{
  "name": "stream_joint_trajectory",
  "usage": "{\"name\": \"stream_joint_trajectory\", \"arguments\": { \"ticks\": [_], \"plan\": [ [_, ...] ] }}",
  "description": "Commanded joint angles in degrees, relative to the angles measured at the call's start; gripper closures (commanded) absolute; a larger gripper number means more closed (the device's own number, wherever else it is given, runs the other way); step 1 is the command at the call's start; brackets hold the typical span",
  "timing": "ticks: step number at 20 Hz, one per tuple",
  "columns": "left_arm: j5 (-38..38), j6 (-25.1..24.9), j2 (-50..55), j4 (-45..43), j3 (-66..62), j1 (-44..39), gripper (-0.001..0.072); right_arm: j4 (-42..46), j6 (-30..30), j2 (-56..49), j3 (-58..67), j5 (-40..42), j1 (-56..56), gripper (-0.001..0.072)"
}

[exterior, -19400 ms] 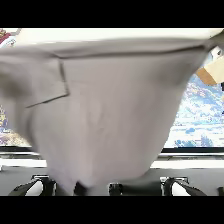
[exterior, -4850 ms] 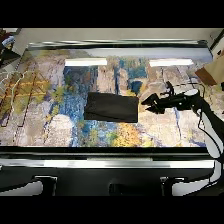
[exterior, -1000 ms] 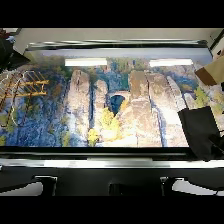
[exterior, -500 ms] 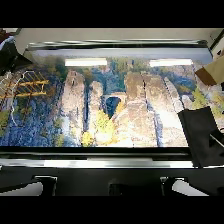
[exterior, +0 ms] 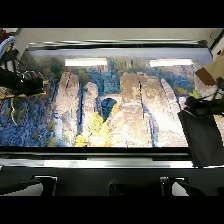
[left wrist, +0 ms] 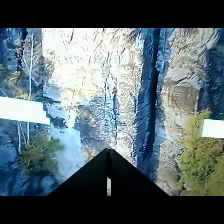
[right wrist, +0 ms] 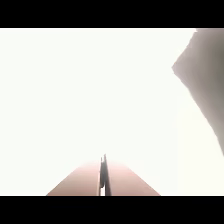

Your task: Fold the clothes and pants, and hang the long-sleeved shirts on hangers.

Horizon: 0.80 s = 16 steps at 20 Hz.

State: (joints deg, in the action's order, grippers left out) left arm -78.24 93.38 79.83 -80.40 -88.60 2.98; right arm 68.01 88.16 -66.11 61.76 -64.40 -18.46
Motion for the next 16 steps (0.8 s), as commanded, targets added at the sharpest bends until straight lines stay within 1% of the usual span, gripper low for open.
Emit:
{"name": "stream_joint_trajectory", "arguments": {
  "ticks": [1,5,9,16],
  "plan": [
    [3.2,-1.9,-0.4,-4.8,7.3,-2.7,0.0688,-2.6,-1.2,-0.5,0.1,2.1,11.8,0.0681],
    [2.8,-1.5,0.4,-4.7,9.4,-2.7,0.0687,-2.9,-1.8,-0.4,0.1,1.4,15.3,0.0677],
    [2.8,-1.5,1.0,-4.7,9.4,-2.7,0.0687,-2.8,-1.8,-0.4,0.1,-3.1,15.1,0.0678],
    [2.8,-1.5,1.0,-4.7,9.4,-2.7,0.0687,-2.8,-1.8,-0.4,0.1,-3.0,15.1,0.0678]
  ]
}}
